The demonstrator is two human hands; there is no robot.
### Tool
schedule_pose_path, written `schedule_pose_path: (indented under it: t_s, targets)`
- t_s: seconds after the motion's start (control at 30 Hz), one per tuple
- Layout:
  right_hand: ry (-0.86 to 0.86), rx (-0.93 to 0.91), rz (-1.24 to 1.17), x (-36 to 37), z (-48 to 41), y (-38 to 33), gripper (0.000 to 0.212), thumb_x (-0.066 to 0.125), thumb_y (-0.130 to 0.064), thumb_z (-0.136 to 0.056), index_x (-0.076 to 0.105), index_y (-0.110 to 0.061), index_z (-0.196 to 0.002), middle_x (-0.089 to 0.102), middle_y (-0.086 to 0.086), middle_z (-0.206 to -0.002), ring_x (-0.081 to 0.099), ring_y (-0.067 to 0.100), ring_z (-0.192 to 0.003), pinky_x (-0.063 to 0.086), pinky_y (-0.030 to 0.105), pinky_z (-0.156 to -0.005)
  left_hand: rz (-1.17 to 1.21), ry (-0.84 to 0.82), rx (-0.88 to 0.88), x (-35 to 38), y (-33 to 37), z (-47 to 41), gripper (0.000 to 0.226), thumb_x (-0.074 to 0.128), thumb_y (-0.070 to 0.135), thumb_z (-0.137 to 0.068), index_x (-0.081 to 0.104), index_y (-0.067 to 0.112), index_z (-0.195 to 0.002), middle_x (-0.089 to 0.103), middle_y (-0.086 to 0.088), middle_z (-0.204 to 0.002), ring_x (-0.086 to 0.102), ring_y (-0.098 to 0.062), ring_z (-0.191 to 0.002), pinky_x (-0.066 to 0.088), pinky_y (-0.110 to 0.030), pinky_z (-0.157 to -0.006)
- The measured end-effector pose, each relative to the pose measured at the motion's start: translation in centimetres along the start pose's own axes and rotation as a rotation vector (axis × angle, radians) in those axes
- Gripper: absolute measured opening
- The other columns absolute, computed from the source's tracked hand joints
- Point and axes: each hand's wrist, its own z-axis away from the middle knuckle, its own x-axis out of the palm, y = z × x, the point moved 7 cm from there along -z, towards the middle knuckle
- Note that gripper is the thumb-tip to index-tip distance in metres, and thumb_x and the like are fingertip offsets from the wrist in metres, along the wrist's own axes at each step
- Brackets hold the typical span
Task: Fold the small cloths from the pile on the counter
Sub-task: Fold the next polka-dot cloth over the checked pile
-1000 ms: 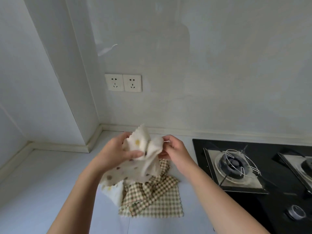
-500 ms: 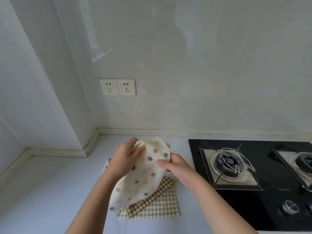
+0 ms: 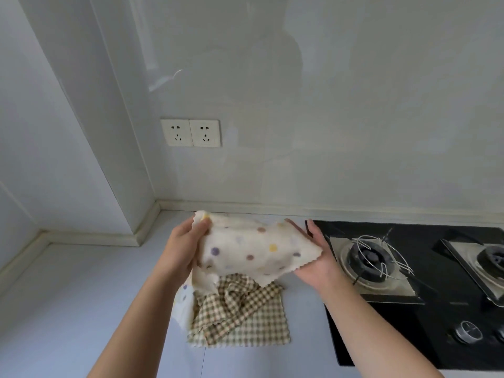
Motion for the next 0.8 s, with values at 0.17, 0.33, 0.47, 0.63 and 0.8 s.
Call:
schedule_pose_path:
  t_s: [0.17,0.33,0.47,0.63,0.8]
  targets:
    - [0.064,0.095,-0.009,-0.8,0.7,3.8,0.078,0.032,-0.069,-0.092,0.064,-0.007,-0.127,0.06,0.021,-0.131,0.061,0.038,-0.116,0.043,0.047,-0.102,0.214,-0.026,-0.148,0.8,-2.2,0.8,0.024,0.046,0.016,-0.1,0.063,-0.001,-0.104,0.071,-0.021,-0.091,0.07,-0.028,-0.077,0.057,-0.039,-0.072]
    - [0.092,0.064,0.017,-0.5,0.6,1.8,0.087,0.03,-0.076,-0.088,0.064,-0.006,-0.126,0.065,0.02,-0.124,0.066,0.036,-0.107,0.05,0.044,-0.091,0.297,0.053,-0.279,0.1,-4.8,1.4,0.033,0.047,0.021,-0.1,0.061,-0.008,-0.107,0.067,-0.027,-0.108,0.067,-0.038,-0.098,0.056,-0.044,-0.081]
    - [0.063,0.267,0.097,-0.8,0.7,3.3,0.095,0.033,-0.078,-0.085,0.059,0.002,-0.129,0.06,0.024,-0.13,0.059,0.039,-0.119,0.04,0.048,-0.107,0.403,0.088,-0.329,0.0,-5.5,1.4,0.036,0.044,0.023,-0.101,0.058,-0.005,-0.121,0.065,-0.025,-0.115,0.065,-0.035,-0.097,0.052,-0.045,-0.083]
    - [0.031,0.261,0.181,-0.6,0.8,2.8,0.054,0.075,-0.019,-0.076,0.061,0.006,-0.122,0.069,0.023,-0.111,0.071,0.032,-0.095,0.06,0.042,-0.077,0.416,0.146,-0.355,-0.5,-6.1,0.9,0.039,0.042,0.023,-0.102,0.054,-0.005,-0.127,0.064,-0.025,-0.119,0.063,-0.037,-0.103,0.051,-0.047,-0.087]
    - [0.19,0.244,0.332,-2.2,0.3,1.5,0.023,0.059,-0.019,-0.094,0.065,-0.002,-0.109,0.074,0.014,-0.082,0.072,0.025,-0.065,0.057,0.034,-0.054,0.386,0.118,-0.346,-0.4,-6.0,0.3,0.036,0.042,0.022,-0.102,0.055,-0.004,-0.124,0.065,-0.023,-0.117,0.063,-0.035,-0.102,0.051,-0.045,-0.086]
